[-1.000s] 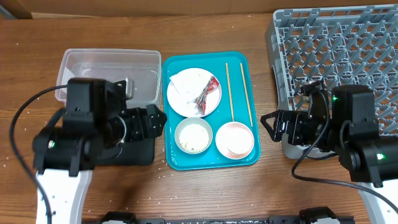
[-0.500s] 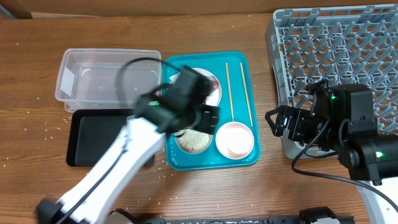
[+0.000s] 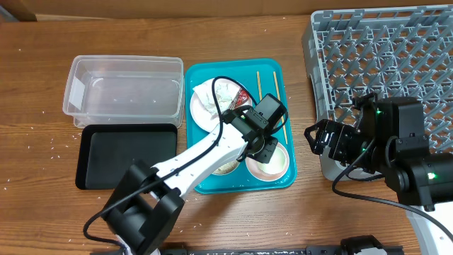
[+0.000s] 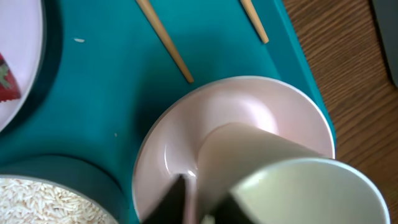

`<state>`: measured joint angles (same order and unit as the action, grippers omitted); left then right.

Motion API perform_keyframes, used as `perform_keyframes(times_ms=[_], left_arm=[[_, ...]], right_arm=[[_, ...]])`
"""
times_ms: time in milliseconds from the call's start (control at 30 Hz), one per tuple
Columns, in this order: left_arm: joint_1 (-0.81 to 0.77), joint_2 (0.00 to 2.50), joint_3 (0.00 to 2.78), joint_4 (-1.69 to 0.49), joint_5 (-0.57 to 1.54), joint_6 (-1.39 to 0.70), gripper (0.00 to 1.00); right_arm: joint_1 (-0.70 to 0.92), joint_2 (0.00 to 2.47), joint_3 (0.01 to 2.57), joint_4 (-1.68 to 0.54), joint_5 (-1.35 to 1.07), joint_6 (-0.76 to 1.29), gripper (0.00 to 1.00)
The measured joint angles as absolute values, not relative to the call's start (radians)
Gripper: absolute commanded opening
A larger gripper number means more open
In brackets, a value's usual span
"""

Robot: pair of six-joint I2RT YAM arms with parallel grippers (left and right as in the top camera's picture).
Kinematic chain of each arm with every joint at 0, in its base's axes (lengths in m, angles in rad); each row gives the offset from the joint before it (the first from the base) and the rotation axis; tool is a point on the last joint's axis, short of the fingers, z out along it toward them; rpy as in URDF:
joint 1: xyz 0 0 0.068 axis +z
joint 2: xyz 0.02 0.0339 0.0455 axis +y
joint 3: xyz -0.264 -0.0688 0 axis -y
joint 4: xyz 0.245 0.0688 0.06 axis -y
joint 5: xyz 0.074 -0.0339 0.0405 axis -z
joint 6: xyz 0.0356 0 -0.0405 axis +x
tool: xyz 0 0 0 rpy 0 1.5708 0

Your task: Sort waste into correct bins and load items into the dishwasher

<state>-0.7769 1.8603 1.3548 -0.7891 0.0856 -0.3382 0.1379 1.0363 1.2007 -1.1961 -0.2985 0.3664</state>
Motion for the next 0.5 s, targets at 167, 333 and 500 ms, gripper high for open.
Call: perform_keyframes(times_ms=[167,333,500], left_arm=[[-0.773,1.861,1.382,-0.841,0.093,-0.341,0.04],[-0.736,1.834,1.487,-0.960,0.126,-0.344,0.04],[-0.596,1.713,1.529,-0.986,0.363,-0.318,0.04]], right_arm=[[0.138,1.036,1.201,-1.196,-0.298,0.367,1.00],[0.138,1.036,1.201,-1.196,-0.297,0.366,1.00],[0.138,1.036,1.201,-1.195,-0.296,0.367,1.00]])
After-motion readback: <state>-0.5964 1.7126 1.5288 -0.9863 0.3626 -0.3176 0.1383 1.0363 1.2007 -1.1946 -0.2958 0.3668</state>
